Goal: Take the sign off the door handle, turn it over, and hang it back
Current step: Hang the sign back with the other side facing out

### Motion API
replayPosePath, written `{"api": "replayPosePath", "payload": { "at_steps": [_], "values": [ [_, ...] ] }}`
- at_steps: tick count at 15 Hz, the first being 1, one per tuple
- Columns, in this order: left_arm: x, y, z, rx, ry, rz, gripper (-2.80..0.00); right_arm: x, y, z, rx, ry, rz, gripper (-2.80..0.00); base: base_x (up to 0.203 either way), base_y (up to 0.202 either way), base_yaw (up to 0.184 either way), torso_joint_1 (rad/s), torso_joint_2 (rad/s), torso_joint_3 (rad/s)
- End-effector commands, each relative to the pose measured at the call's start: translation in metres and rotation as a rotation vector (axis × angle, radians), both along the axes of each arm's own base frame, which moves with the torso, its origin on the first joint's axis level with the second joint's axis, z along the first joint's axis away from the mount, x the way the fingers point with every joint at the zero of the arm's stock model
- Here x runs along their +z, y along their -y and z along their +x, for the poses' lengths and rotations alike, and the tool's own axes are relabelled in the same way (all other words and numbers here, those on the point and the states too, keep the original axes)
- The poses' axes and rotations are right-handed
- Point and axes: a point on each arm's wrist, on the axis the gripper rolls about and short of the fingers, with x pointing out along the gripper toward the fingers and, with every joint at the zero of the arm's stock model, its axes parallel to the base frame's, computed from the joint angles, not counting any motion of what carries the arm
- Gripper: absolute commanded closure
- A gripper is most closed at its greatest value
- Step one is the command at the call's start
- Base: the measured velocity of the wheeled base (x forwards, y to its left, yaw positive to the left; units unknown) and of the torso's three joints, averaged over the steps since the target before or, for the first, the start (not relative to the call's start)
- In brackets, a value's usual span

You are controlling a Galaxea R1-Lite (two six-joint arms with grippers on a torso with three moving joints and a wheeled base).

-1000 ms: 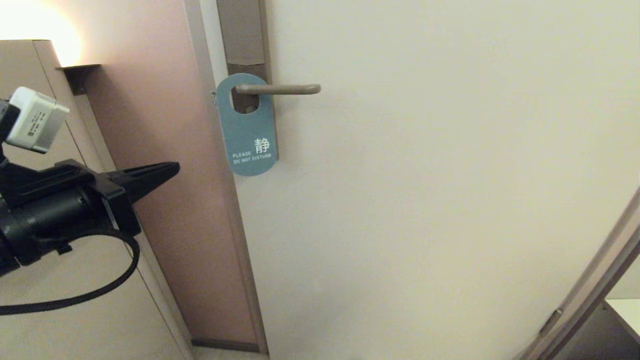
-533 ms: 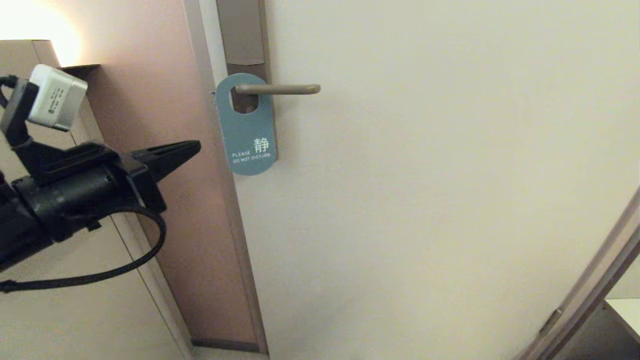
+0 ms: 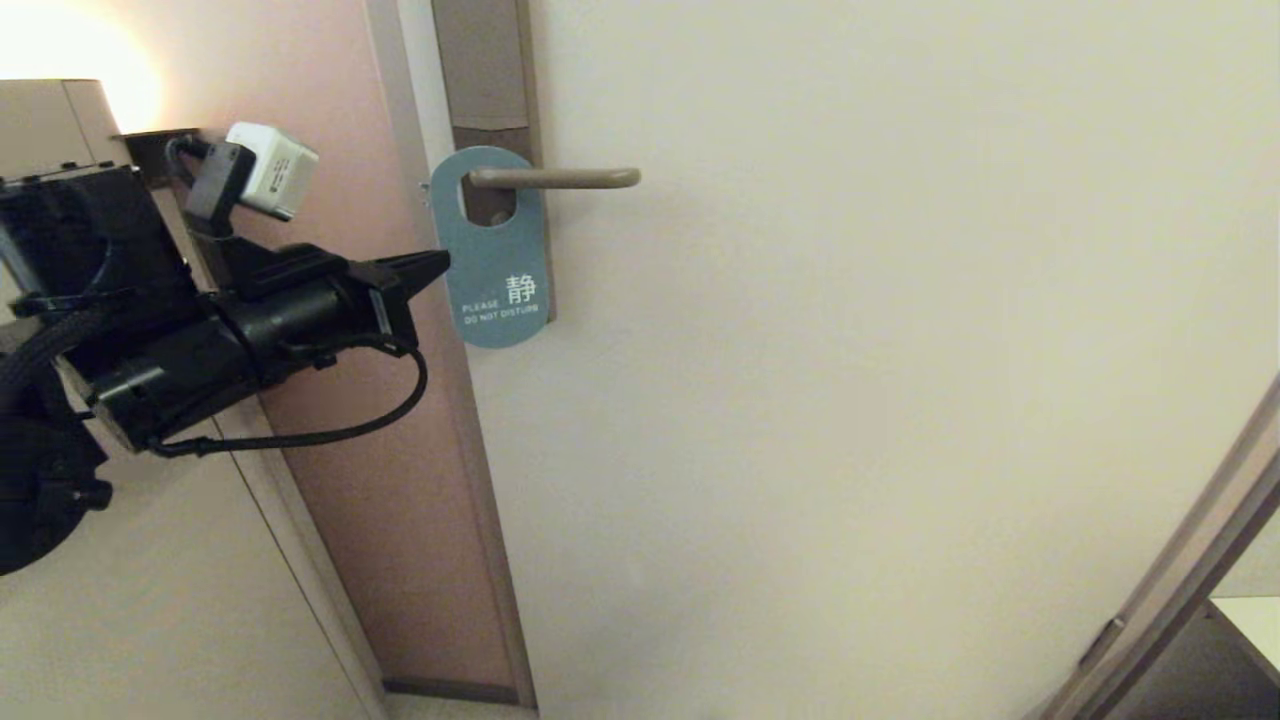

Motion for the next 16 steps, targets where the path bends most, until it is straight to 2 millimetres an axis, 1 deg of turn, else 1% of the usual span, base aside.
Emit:
{"api": "replayPosePath", "payload": {
  "at_steps": [1, 4, 9, 12, 16],
  "values": [
    [-0.008, -0.003, 0.018, 0.024, -0.018, 0.005, 0.0, 0.0, 0.0, 0.0, 0.0, -0.001, 0.0, 0.0, 0.0, 0.0, 0.0, 0.0, 0.0, 0.0],
    [-0.008, -0.01, 0.027, 0.055, 0.033, -0.004, 0.0, 0.0, 0.0, 0.0, 0.0, -0.001, 0.0, 0.0, 0.0, 0.0, 0.0, 0.0, 0.0, 0.0],
    [-0.011, -0.02, 0.032, 0.09, 0.028, -0.003, 0.0, 0.0, 0.0, 0.0, 0.0, -0.001, 0.0, 0.0, 0.0, 0.0, 0.0, 0.0, 0.0, 0.0],
    [-0.009, -0.023, 0.034, 0.103, 0.048, -0.007, 0.0, 0.0, 0.0, 0.0, 0.0, -0.001, 0.0, 0.0, 0.0, 0.0, 0.0, 0.0, 0.0, 0.0],
    [-0.008, -0.024, 0.036, 0.119, 0.056, -0.009, 0.0, 0.0, 0.0, 0.0, 0.0, -0.001, 0.0, 0.0, 0.0, 0.0, 0.0, 0.0, 0.0, 0.0]
  ]
}}
